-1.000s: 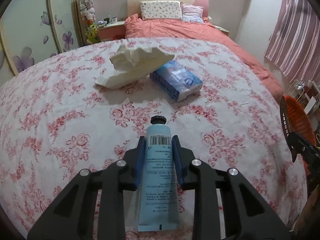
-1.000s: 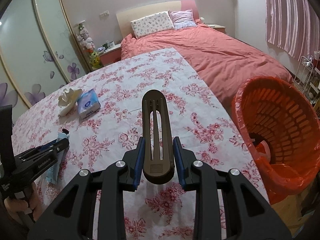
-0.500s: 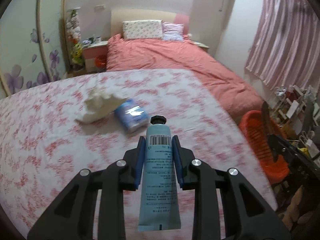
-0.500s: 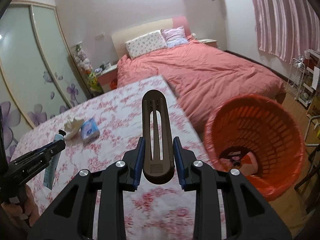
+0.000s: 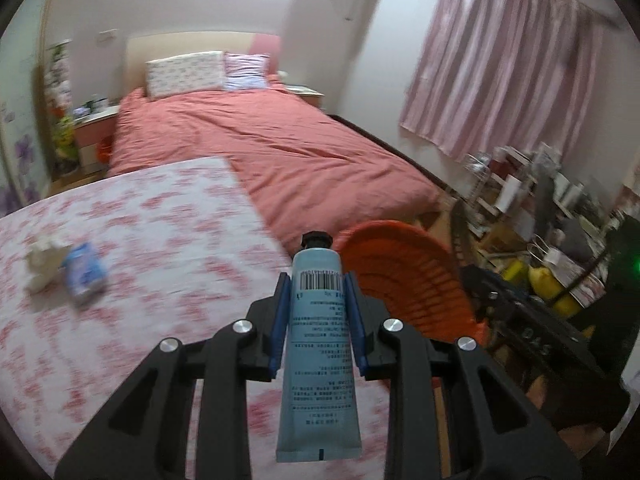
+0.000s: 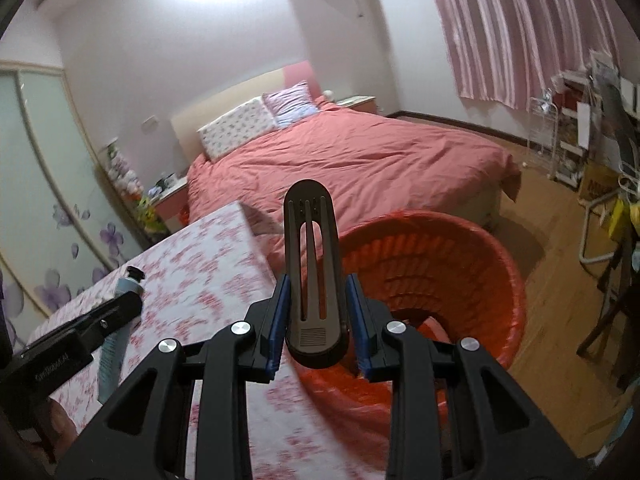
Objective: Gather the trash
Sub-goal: 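Carry the blue tube and brown hair clip toward the orange basket, then open both tools over the orange basket to drop the tube and clip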
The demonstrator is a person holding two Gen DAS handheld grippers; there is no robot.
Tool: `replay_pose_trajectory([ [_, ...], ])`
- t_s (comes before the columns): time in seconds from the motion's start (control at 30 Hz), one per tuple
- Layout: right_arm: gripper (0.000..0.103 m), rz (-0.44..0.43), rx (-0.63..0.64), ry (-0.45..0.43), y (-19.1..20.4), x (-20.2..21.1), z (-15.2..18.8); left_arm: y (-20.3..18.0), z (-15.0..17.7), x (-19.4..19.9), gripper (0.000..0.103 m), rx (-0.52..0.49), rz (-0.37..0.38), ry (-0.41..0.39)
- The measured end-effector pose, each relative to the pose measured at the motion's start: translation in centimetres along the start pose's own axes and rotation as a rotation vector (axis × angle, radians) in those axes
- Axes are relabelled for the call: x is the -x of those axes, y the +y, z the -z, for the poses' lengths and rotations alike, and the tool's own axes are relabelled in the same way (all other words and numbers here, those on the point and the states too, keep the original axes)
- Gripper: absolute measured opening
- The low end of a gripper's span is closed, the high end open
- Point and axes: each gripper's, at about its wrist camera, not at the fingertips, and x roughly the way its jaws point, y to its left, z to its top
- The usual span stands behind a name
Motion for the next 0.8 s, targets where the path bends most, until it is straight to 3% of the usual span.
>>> replay_pose_trajectory([
  [0.23, 0.029, 0.007, -0.07, 0.003, -3.5, -1.4, -0.7, -5.7, -0.4, -5.6, 0.027, -0.067, 0.094, 0.056],
  [0.37, 0.03, 0.003, -0.115, 0.01, -5.5, -2.4, -1.1, -6.9, -0.4, -9.2, 0.028, -0.079, 0.096, 0.101],
  [0.43, 0.031, -0.001, -0.135, 0.027, -6.5, -3.3, -1.1, -6.9, 0.0, -10.3, 0.036, -0.074, 0.076, 0.113],
  [0.5, 0.036, 0.006, -0.142, 0.04, -6.9, -3.9, -0.8, -6.2, 0.2, -11.1, 0.053, -0.061, 0.053, 0.122],
  [0.6, 0.047, 0.019, -0.142, 0.046, -6.9, -4.2, -0.2, -4.9, 0.4, -11.6, 0.057, -0.05, 0.009, 0.132],
  [0.7, 0.052, 0.039, -0.132, 0.049, -6.9, -4.1, 0.2, -3.1, 0.8, -11.3, 0.07, -0.043, -0.068, 0.137],
  [0.8, 0.065, 0.073, -0.106, 0.041, -6.3, -3.8, 0.4, -1.0, 1.3, -10.3, 0.086, -0.042, -0.164, 0.121],
])
